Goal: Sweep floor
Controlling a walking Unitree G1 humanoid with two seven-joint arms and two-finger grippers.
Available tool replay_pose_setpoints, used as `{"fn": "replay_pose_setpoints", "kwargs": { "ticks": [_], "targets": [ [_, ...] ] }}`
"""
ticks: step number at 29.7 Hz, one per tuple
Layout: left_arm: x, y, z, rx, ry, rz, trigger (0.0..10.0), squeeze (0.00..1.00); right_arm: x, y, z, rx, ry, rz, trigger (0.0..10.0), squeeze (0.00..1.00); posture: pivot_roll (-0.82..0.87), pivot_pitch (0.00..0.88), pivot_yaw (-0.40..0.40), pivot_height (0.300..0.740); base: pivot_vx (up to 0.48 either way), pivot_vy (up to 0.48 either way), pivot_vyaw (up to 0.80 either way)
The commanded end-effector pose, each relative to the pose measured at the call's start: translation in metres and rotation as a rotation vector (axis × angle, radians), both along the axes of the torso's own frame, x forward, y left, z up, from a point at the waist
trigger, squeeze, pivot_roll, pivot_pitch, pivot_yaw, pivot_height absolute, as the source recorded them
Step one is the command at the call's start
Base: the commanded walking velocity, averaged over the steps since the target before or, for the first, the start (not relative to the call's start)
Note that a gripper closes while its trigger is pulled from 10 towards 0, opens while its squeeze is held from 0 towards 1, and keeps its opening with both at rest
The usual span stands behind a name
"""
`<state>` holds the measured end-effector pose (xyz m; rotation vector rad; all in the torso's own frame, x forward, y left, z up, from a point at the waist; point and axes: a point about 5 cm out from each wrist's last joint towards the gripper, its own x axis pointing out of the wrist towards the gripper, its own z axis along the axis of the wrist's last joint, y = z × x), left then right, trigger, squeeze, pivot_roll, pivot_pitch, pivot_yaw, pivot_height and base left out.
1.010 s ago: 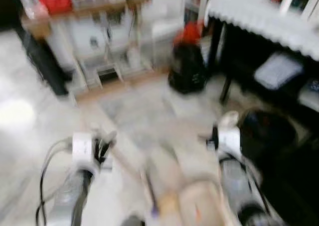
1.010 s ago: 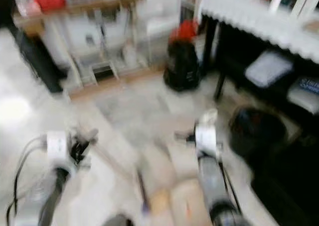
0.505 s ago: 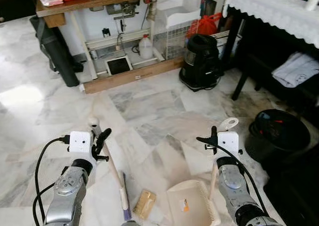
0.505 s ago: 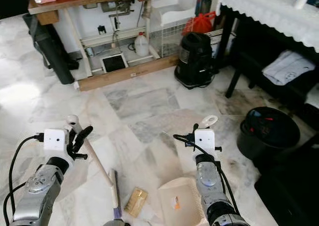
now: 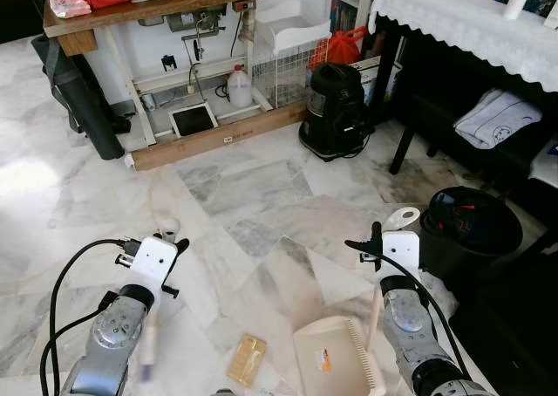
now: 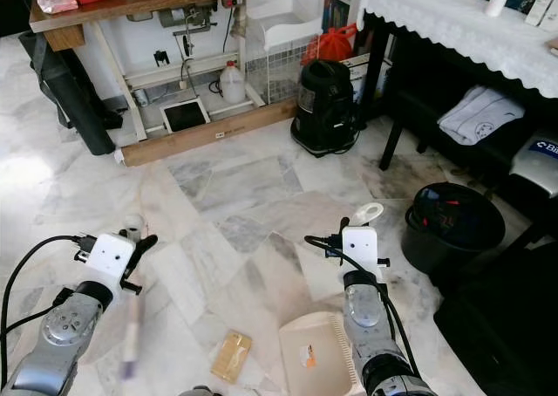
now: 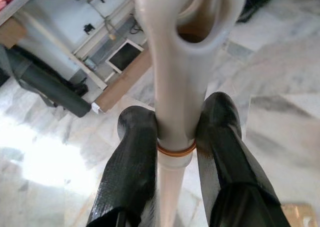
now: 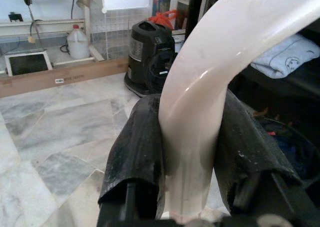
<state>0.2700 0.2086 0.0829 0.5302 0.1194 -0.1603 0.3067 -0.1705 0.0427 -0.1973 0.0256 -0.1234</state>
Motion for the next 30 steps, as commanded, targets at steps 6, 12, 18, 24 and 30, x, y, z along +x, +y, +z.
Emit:
{"fn": "replay_pose_setpoints", "kwargs": {
  "ticks": [6,12,18,24,30],
  "targets": [
    [-0.007,-0.015,-0.024,-0.154,0.166,-0.059,10.0,0.00,0.004,0.012,0.003,0.033,-0.007,0.044,10.0,0.00,0.12,0.069,0.032,0.740,0.000,0.000,0.00],
    [-0.008,-0.019,-0.030,-0.234,0.213,-0.049,10.0,0.00,0.005,0.017,0.003,0.050,0.000,0.081,10.0,0.00,0.12,0.069,0.030,0.740,0.000,0.000,0.00],
    [0.000,-0.016,-0.028,-0.434,0.204,0.021,10.0,0.00,0.003,0.027,-0.001,0.070,0.024,0.129,10.0,0.00,0.13,0.069,0.024,0.740,0.000,0.000,0.00],
    [0.007,-0.018,-0.024,-0.641,0.213,0.029,10.0,0.00,0.002,0.029,-0.004,0.119,0.043,0.134,10.0,0.00,0.12,0.073,0.020,0.740,0.000,0.000,0.00],
    [0.009,-0.019,-0.023,-0.748,0.229,0.025,10.0,0.00,0.003,0.028,-0.003,0.142,0.044,0.123,10.0,0.00,0.12,0.074,0.020,0.740,0.000,0.000,0.00]
  ]
}}
